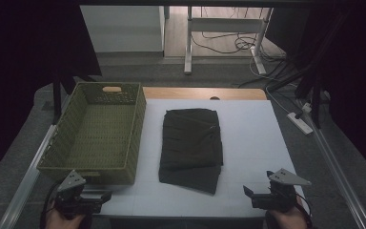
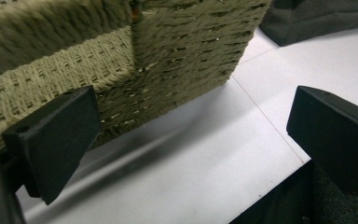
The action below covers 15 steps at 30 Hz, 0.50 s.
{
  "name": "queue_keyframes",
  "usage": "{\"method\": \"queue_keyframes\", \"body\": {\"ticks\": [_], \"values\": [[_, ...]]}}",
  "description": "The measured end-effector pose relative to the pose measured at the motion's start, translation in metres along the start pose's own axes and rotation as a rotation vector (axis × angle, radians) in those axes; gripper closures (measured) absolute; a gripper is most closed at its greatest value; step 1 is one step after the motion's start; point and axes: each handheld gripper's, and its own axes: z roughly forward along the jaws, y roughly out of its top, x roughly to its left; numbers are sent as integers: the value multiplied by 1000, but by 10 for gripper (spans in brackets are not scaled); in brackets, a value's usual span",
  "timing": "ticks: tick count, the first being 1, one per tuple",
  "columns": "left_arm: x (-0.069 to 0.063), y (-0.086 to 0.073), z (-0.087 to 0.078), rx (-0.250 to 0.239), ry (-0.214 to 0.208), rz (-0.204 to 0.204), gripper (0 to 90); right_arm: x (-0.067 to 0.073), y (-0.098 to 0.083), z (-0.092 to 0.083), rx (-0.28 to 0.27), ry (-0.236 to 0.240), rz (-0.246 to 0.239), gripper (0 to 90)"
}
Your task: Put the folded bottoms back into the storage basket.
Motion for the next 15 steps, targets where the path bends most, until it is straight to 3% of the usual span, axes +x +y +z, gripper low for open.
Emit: {"method": "queue_keyframes", "body": {"ticks": [7, 15], "values": [[0, 1, 2, 23, -19, 8, 28, 5, 1, 1, 26, 34, -59, 3], [0, 2, 4, 34, -20, 7, 28, 4, 0, 2, 40, 44, -40, 2]]}}
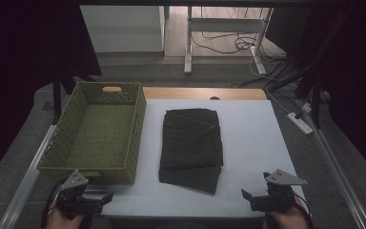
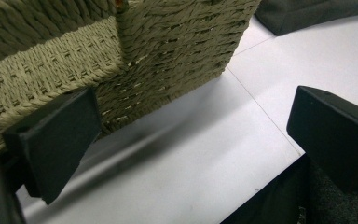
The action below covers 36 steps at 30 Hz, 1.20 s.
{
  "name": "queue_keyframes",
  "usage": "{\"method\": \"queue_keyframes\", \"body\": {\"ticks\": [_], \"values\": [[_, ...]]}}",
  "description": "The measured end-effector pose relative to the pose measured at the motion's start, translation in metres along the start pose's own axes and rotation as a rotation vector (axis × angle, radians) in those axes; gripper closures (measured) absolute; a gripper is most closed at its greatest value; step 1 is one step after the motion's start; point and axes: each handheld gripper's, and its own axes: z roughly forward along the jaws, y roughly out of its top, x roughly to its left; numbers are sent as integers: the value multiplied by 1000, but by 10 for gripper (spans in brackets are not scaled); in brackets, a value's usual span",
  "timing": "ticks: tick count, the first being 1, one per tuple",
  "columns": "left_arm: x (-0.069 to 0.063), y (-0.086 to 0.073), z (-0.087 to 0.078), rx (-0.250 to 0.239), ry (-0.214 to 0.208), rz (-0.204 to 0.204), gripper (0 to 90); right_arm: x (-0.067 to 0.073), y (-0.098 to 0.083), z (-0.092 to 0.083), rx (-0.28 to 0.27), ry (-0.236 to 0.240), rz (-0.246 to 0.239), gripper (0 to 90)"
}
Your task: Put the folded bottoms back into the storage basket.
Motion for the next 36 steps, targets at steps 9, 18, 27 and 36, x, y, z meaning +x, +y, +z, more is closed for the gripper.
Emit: {"method": "queue_keyframes", "body": {"ticks": [9, 18, 27, 36], "values": [[1, 1, 1, 11, -22, -2, 5, -5, -1, -1, -17, -27, 62, 0], [-3, 2, 0, 8, -61, 32, 0, -6, -1, -1, -18, -14, 66, 0], [-2, 5, 1, 4, -90, 34, 0, -6, -1, -1, -17, -7, 64, 0], [-7, 11, 3, -11, -130, 59, 0, -7, -1, -1, -19, -9, 71, 0]]}}
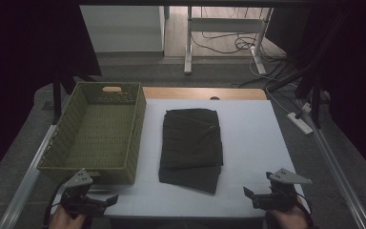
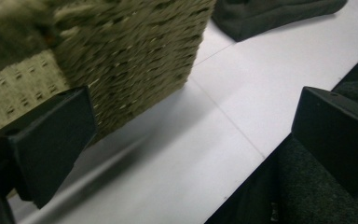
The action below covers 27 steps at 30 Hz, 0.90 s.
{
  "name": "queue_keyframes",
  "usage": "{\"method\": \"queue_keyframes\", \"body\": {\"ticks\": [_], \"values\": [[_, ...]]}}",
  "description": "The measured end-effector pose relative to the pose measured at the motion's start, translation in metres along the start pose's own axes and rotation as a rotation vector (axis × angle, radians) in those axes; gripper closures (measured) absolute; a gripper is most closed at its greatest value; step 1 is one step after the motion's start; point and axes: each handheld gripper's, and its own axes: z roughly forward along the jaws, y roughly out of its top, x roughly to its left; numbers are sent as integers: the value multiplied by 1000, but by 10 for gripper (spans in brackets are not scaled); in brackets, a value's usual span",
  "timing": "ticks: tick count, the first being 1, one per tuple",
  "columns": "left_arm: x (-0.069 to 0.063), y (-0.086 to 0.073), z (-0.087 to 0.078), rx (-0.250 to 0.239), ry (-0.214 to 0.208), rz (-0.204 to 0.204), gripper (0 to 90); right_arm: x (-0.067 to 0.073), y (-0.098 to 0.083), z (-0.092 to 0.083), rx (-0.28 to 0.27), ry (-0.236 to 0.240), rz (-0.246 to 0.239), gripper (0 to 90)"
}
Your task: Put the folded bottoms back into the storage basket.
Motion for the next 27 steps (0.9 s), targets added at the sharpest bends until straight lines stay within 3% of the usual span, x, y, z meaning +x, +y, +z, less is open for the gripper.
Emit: {"method": "queue_keyframes", "body": {"ticks": [5, 10, 18, 27], "values": [[-3, 5, 3, -6, -60, -2, 2, 0, 0, 0, 1, 1, -3, 0], [-7, 9, 7, -12, -87, 14, 2, 0, 0, 0, 1, 1, -1, 0], [-16, 14, 16, -7, -82, 77, 0, 1, 0, 1, 5, 7, -7, 0], [-23, 20, 26, -12, -139, 72, 0, 1, 0, 1, 6, 9, -11, 0]]}}
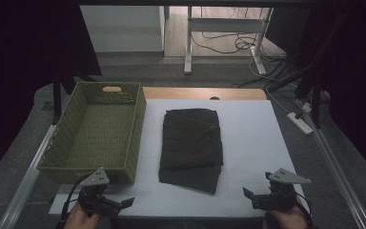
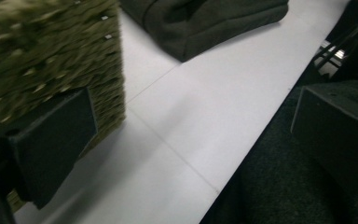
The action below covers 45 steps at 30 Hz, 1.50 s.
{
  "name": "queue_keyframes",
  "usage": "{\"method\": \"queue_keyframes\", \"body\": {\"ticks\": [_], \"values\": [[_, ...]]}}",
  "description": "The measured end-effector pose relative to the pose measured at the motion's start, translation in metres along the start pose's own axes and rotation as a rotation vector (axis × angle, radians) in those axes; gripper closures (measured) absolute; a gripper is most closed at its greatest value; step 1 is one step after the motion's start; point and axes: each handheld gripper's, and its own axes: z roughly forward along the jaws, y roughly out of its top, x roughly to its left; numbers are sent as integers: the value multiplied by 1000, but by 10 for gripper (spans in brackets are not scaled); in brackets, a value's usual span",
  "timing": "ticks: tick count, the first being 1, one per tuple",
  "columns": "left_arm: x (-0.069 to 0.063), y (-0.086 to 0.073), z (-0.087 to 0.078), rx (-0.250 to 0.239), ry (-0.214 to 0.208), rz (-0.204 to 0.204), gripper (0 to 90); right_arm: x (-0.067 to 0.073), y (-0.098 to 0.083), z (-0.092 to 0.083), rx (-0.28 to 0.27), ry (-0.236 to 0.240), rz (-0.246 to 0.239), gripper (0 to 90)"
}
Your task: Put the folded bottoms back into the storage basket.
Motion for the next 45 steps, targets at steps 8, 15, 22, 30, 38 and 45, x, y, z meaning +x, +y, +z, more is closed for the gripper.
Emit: {"method": "queue_keyframes", "body": {"ticks": [8, 15, 22, 30, 38, 45], "values": [[-7, 8, 14, 15, -41, 36, 0, 0, 0, 0, 0, 2, -2, 0], [-15, 13, 25, 27, -71, 72, 0, 0, 0, 0, -1, 3, -2, 0], [-20, 17, 36, 8, -113, 82, 0, 0, 0, 0, -1, 4, -2, 0], [-27, 23, 51, 15, -156, 93, 0, 0, 0, 0, 1, 4, -5, 0], [-35, 32, 68, 40, -170, 128, 0, 0, 0, 0, 1, 4, -5, 0], [-41, 43, 81, 50, -138, 159, 0, 1, 0, 0, 3, 4, -8, 0]]}}
